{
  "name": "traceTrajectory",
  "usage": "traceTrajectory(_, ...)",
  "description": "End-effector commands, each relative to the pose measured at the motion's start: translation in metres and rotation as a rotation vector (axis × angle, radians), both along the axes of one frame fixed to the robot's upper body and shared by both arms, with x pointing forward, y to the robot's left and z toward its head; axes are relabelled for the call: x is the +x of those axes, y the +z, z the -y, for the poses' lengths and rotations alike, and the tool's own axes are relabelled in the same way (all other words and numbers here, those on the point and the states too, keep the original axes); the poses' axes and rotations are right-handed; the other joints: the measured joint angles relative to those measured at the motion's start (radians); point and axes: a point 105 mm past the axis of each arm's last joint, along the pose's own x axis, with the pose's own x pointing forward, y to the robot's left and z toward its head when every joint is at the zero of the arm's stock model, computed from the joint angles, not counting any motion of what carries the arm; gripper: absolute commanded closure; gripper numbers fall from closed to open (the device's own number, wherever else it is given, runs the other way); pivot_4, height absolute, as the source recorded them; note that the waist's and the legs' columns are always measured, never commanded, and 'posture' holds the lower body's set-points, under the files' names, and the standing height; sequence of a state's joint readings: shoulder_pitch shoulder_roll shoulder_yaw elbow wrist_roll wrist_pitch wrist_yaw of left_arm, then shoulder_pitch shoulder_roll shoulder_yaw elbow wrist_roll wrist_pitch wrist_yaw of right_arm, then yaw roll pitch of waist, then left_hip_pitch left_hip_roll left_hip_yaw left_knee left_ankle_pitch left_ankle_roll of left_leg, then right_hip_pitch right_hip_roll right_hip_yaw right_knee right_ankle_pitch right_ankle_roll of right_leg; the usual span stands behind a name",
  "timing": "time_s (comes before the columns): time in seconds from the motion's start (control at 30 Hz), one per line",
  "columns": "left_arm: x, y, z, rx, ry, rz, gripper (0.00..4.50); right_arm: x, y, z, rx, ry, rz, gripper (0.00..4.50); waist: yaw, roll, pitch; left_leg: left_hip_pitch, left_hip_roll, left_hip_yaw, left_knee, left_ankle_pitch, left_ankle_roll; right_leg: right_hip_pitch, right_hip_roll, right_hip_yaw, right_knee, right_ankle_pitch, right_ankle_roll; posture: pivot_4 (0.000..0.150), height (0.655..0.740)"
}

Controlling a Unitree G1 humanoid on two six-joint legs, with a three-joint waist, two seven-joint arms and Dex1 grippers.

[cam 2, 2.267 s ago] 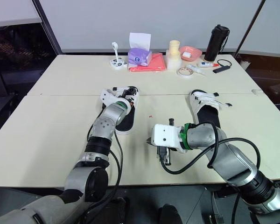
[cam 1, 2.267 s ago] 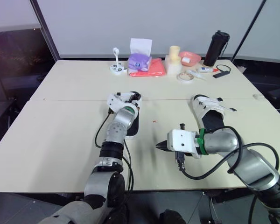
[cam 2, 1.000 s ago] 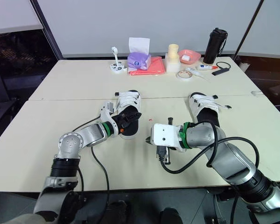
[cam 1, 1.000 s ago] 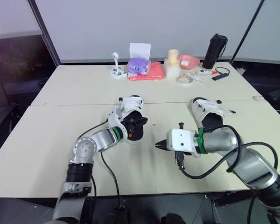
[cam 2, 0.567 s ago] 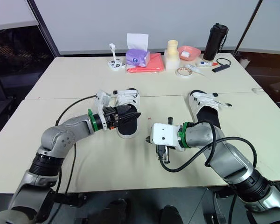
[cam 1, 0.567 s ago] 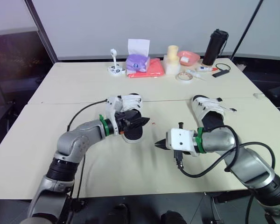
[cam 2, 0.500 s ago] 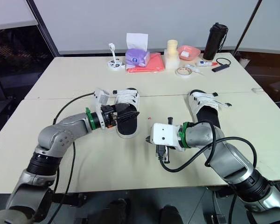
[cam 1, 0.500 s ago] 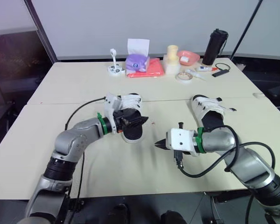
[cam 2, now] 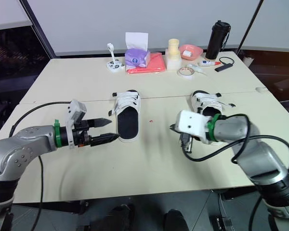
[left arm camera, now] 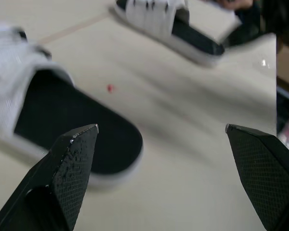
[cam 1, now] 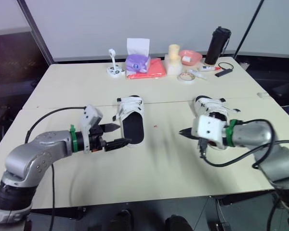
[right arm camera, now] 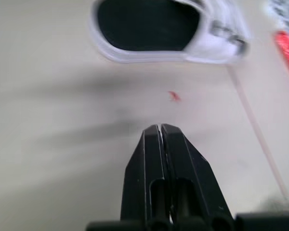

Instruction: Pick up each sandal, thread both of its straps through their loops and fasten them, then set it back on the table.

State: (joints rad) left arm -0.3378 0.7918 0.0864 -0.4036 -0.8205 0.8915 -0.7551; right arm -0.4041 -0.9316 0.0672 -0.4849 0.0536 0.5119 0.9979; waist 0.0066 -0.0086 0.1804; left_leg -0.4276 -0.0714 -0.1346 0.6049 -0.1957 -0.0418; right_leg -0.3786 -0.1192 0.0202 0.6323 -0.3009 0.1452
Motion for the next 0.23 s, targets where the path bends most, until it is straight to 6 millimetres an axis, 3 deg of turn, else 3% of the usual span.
traceTrajectory(0.03,-0.016,0.011,-0.006,0.045,-0.019,0.058,0.05,-0.004,0.023,0.028,0.016,-0.086,0.041,4.5,0.005,0.0,0.001,0.0,0.001,0.0,0.0,0.0,0.0,0.0,0.0,0.0,0.0,0.0,0.0,0.15,0.74)
traceTrajectory(0.23,-0.02,0.015,-0.008,0.034,-0.005,0.07,0.05,-0.014,0.026,0.049,0.038,-0.143,-0.003,4.5,0.006,0.001,0.002,0.0,0.001,0.001,0.001,0.0,0.0,0.001,-0.001,0.001,0.0,-0.002,-0.003,0.15,0.74)
